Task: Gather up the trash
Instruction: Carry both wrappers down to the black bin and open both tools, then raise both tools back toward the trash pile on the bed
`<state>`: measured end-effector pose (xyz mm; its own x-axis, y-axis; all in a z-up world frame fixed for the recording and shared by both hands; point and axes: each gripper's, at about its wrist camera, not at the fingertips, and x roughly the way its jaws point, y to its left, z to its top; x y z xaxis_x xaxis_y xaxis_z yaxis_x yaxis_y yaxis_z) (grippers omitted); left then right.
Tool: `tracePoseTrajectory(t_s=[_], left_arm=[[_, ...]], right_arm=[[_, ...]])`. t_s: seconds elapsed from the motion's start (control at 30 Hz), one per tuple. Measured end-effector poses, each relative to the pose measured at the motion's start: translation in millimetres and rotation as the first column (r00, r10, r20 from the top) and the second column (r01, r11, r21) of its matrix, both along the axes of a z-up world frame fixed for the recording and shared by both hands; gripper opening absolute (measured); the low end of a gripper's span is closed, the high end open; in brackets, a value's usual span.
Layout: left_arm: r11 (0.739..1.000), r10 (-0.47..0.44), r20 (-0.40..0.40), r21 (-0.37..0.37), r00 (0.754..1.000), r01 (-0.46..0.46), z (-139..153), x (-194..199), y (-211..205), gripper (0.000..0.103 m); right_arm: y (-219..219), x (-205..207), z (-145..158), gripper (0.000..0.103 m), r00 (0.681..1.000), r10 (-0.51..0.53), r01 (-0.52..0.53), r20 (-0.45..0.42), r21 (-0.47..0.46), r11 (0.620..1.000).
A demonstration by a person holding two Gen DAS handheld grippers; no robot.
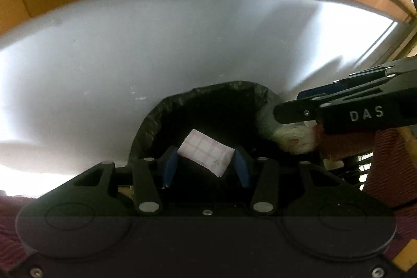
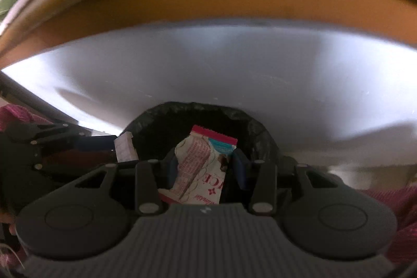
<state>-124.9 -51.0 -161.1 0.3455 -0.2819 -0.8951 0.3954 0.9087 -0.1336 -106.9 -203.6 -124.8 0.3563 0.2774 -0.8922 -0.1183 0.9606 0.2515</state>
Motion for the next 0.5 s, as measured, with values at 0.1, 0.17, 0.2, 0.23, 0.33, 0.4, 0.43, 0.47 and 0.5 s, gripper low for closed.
tracePoseTrajectory(t_s=[0.1,0.17,0.2,0.23,0.33,0.4,0.43,0.47,0.5], left_arm=[[1.000,-0.007,0.003,0.010,1.000,0.007,-6,-3,2,0.048],[1.000,-0.005,0.007,0.027,1.000,0.005,-8,-3,1,0.057],[1.000,-0.003,0.008,0.031,1.000,0.003,-9,-3,1,0.058],[0.999,-0.001,0.006,0.034,1.000,0.001,-9,-2,1,0.061],[0.999,0.004,-0.003,0.034,1.000,-0.004,-6,-3,1,0.071],[0.999,0.003,-0.004,0.035,1.000,-0.003,-3,-3,1,0.074],[0.999,0.003,-0.003,0.036,1.000,-0.003,-2,-4,1,0.075],[0.999,0.003,-0.002,0.037,1.000,-0.003,-1,-4,1,0.076],[0.999,0.004,-0.002,0.037,1.000,-0.004,-1,-4,1,0.076]], right_arm=[[0,1,-3,0.062,1.000,-0.016,0.016,-0.004,-0.001,1.000],[-5,2,-2,0.066,1.000,-0.022,0.022,-0.003,-0.001,1.000],[-6,2,-1,0.067,1.000,-0.024,0.024,-0.002,-0.002,1.000],[-8,2,0,0.067,1.000,-0.026,0.026,-0.001,-0.001,1.000],[-10,2,1,0.068,0.999,-0.033,0.033,0.001,0.003,0.999],[-11,1,2,0.068,0.999,-0.037,0.037,0.001,0.003,0.999],[-12,1,4,0.068,0.999,-0.039,0.039,0.000,0.002,0.999],[-12,0,5,0.068,0.999,-0.040,0.040,0.001,0.002,0.999],[-13,0,5,0.068,0.999,-0.041,0.041,0.002,0.002,0.999]])
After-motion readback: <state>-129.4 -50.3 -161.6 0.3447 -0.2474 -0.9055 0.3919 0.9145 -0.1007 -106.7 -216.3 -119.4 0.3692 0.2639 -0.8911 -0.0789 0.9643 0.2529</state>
